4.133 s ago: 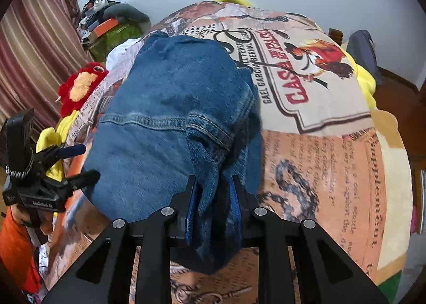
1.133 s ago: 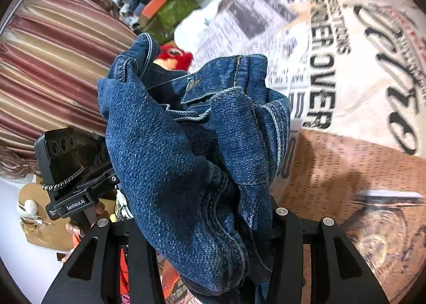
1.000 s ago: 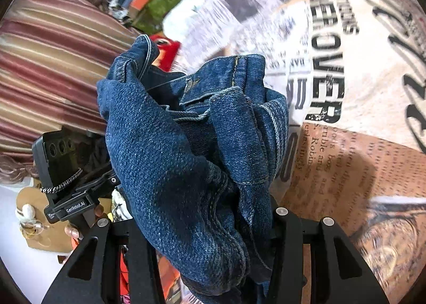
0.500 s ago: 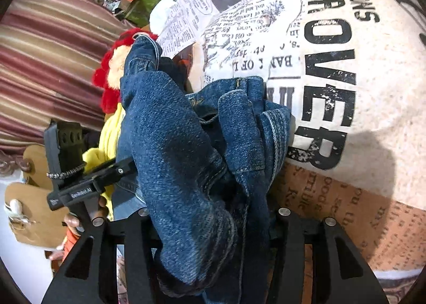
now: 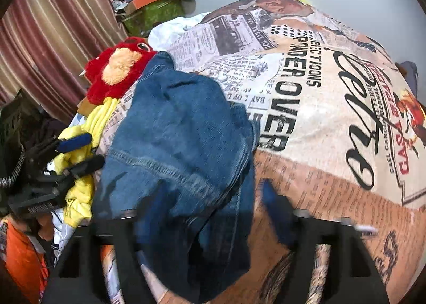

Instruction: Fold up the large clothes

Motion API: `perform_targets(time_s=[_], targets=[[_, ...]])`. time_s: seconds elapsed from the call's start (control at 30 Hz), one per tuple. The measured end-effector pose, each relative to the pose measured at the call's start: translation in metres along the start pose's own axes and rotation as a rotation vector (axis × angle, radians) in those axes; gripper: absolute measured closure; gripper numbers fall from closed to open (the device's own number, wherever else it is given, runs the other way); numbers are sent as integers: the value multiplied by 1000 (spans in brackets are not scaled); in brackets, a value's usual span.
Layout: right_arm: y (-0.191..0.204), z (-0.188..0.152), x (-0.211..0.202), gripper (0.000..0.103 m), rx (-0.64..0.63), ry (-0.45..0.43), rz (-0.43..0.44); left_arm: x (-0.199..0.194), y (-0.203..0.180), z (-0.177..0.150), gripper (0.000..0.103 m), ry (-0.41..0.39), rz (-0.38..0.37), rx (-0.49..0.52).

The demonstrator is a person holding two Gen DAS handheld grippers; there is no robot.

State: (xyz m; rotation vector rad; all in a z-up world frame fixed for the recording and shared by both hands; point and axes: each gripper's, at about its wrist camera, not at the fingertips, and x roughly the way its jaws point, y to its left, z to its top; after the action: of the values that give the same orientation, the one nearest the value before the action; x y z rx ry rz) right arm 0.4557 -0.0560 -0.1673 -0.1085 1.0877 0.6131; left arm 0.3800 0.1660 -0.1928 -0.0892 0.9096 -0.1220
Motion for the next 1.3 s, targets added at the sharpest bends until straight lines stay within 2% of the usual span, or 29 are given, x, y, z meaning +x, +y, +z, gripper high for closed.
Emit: perform_targets(time_s=[0.17,0.23,0.3,0.4,0.57,0.67,0.77,0.83,0.9,1.0,1.17,1.3], targets=[[12,-15,17,16,-59,33,-79,19,-8,-25,34,80,47,-20],[3,-22,26,16,-43,47,-91,22,-8,-34,26,79,89,-20],[-13,-28,31,16,0,56,-34,20,-7,-43,25,74,97,-16],[-29,-33,31,16,51,72,16,16,-2,-55,18,81,100,-40],[-39,-47,15,16,52,43,-21,7,6,-72,17,103,65,-99],[-47,-57,4,17,65,43,-80,-2,0,-79,17,104,96,-77],[-46,-65,-14,21,45,32,-175,-14,-10,-81,18,101,151,-32],[-40,-69,-34,21,37,-2,-140,-26,-14,-78,18,82,163,-32],[-31,-71,-61,21,44,-63,-112,-45,-16,-72,18,35,162,-50],[-13,-68,-100,21,31,-163,-87,-87,-20,-56,18,-79,147,-86],[33,-66,-176,21,-13,-377,-30,-176,-35,-37,18,-317,124,-110],[66,-75,-231,21,-33,-531,25,-242,-53,-36,18,-491,103,-91]])
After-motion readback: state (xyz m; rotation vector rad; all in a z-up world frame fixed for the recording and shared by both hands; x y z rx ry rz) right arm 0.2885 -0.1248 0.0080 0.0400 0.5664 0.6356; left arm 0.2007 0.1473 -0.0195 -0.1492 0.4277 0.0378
